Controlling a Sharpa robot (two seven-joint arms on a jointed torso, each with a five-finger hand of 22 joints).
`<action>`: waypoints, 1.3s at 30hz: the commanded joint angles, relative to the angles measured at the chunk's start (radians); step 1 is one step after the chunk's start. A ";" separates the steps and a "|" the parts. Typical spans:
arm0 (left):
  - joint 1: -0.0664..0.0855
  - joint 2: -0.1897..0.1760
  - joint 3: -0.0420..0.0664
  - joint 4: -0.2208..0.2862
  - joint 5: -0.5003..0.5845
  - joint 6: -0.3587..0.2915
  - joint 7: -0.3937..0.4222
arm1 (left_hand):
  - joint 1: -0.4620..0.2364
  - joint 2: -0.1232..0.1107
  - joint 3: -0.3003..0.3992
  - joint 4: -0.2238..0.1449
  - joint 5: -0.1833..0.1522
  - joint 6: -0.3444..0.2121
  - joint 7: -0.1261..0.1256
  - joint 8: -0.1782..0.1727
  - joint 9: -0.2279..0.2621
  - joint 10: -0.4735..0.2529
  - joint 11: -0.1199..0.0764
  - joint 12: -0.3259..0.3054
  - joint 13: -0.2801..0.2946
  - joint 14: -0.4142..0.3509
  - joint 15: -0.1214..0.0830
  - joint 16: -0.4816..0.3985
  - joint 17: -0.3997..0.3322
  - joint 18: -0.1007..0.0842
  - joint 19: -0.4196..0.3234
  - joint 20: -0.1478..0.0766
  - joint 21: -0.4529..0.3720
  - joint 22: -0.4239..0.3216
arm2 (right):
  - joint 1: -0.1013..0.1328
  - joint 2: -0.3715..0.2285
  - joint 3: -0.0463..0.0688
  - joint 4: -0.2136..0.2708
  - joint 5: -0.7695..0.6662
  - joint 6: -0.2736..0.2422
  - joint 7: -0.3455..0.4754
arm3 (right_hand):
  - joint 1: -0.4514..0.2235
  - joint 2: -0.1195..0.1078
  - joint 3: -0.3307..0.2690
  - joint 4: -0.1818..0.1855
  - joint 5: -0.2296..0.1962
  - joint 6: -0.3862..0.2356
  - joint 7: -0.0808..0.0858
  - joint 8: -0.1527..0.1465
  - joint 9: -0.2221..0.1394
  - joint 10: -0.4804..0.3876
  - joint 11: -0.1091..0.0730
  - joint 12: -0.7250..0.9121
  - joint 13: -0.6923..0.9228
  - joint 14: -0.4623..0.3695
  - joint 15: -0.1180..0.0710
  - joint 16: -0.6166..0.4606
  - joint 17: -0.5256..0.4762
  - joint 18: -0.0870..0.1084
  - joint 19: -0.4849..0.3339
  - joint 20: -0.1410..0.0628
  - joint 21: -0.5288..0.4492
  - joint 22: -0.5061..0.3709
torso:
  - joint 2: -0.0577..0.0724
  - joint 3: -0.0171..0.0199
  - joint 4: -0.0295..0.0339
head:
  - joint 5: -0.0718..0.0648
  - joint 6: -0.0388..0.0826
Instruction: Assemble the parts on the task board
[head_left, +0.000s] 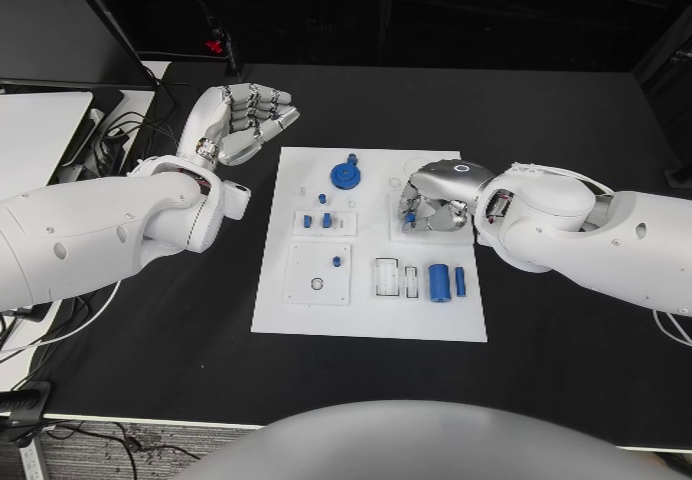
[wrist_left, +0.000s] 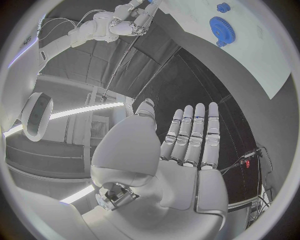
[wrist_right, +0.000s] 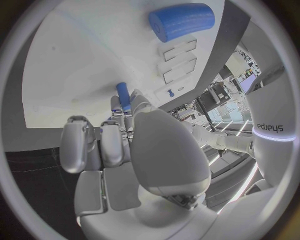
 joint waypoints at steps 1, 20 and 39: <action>0.002 0.000 0.001 0.001 0.002 -0.004 0.055 | 0.001 0.010 -0.007 0.001 0.004 -0.007 0.023 0.004 -0.001 -0.007 -0.001 0.006 -0.001 -0.003 0.002 0.005 -0.001 0.011 0.004 0.000 -0.005 -0.001 | -0.001 0.000 0.000 0.003 -0.026 0.022 -0.009 | 0.004 0.010 0.008 -0.001 -0.005 0.020 -0.008 0.008 0.003 0.023 -0.006 -0.005 0.000 0.027 -0.012 0.006 0.002 -0.010 0.002 -0.013 0.006 0.132 | 0.000 -0.0002 -0.0004 | -0.001 0.000; 0.002 -0.003 0.001 0.003 0.002 -0.004 0.056 | 0.003 0.012 -0.008 0.001 0.006 -0.007 0.023 0.005 -0.001 -0.007 -0.001 0.007 -0.001 -0.003 0.002 0.006 -0.002 0.011 0.005 0.000 -0.005 -0.002 | -0.004 -0.010 0.000 0.016 -0.055 -0.074 0.020 | 0.039 0.015 0.027 -0.005 -0.005 0.058 -0.024 0.012 0.004 0.070 -0.022 -0.032 -0.002 0.029 -0.028 0.007 0.009 -0.014 0.009 -0.032 0.018 0.140 | 0.001 0.0002 -0.0011 | -0.002 0.000; 0.001 -0.005 0.001 0.002 0.002 -0.004 0.055 | 0.004 0.012 -0.008 0.001 0.008 -0.007 0.023 0.006 -0.001 -0.008 -0.001 0.008 -0.001 -0.004 0.002 0.007 -0.003 0.011 0.005 0.000 -0.005 -0.003 | -0.003 -0.080 0.002 0.097 -0.075 -0.165 0.037 | 0.059 0.013 0.039 -0.006 -0.005 0.066 -0.023 0.008 0.002 0.079 -0.021 -0.053 -0.003 0.030 -0.029 0.008 0.013 -0.015 0.011 -0.034 0.020 0.141 | -0.001 -0.0007 -0.0005 | -0.003 0.000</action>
